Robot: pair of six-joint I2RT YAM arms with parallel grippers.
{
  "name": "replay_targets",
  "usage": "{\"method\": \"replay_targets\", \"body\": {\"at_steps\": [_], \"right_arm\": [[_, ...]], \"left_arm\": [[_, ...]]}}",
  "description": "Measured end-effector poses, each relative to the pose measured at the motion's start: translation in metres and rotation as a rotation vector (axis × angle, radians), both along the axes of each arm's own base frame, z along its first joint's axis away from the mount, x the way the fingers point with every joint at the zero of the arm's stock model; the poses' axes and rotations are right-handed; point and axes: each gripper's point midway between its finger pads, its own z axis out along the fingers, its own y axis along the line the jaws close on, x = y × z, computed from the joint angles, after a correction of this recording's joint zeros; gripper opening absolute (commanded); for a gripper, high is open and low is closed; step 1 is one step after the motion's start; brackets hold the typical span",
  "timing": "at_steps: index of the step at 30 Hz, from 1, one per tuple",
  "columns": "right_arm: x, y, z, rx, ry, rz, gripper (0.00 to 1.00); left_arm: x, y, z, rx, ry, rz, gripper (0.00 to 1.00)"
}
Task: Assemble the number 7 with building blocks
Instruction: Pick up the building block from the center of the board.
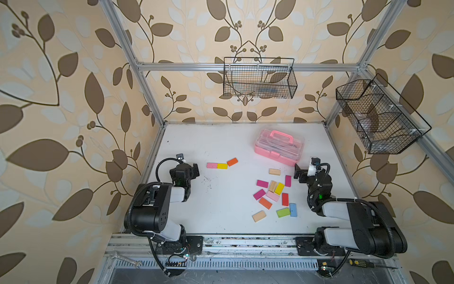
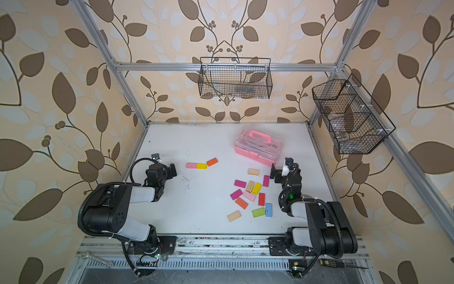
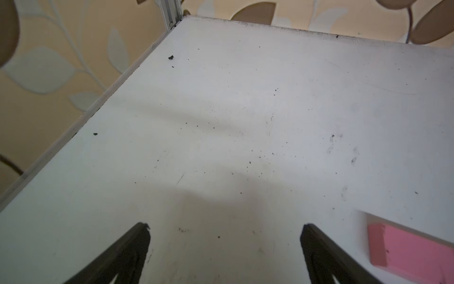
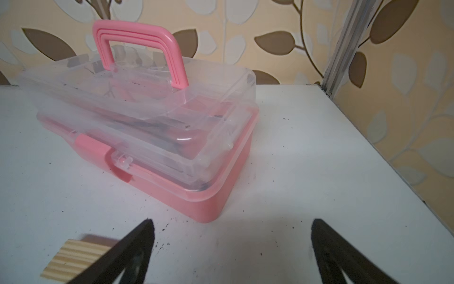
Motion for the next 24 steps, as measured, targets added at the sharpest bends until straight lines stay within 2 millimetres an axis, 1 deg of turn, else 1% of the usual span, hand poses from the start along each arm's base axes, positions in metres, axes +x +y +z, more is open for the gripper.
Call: {"method": "replay_targets", "body": {"at_steps": [24], "right_arm": [[0.0002, 0.0024, 0.0000, 0.008, -0.001, 0.015, 1.00]], "left_arm": [[0.0000, 0.0000, 0.0000, 0.000, 0.000, 0.000, 0.99]]}}
